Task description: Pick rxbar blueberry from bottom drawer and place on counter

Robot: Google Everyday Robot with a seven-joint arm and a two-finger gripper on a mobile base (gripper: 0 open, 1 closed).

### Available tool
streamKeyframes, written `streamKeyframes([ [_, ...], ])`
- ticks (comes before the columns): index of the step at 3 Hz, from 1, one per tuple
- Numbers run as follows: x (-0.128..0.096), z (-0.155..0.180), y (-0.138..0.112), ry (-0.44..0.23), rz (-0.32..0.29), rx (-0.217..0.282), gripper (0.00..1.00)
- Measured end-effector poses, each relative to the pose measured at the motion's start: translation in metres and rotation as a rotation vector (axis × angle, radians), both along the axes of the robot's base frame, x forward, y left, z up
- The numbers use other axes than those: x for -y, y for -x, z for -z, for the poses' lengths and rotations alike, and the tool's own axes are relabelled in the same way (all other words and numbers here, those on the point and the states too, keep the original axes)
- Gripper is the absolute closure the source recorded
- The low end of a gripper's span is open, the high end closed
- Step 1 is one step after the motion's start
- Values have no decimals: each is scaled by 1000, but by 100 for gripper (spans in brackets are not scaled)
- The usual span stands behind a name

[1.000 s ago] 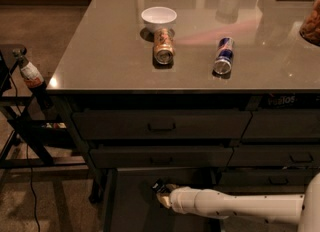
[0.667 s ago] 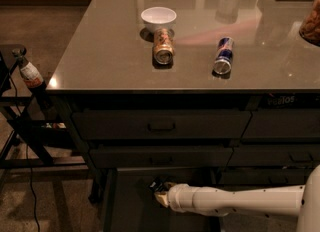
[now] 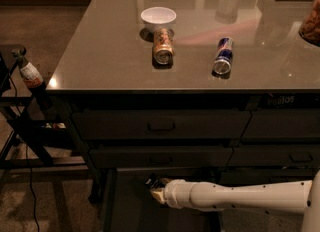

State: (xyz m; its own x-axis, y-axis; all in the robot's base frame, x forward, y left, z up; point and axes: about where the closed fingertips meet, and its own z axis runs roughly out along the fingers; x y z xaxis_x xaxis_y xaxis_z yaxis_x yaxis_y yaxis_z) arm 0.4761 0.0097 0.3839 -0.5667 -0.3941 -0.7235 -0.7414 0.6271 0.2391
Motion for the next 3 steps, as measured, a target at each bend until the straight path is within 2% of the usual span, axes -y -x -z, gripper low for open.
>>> streamKeyframes([
  [1, -9, -15, -6, -32, -22, 13, 100],
  [3, -43, -76, -20, -103, -138, 90, 100],
])
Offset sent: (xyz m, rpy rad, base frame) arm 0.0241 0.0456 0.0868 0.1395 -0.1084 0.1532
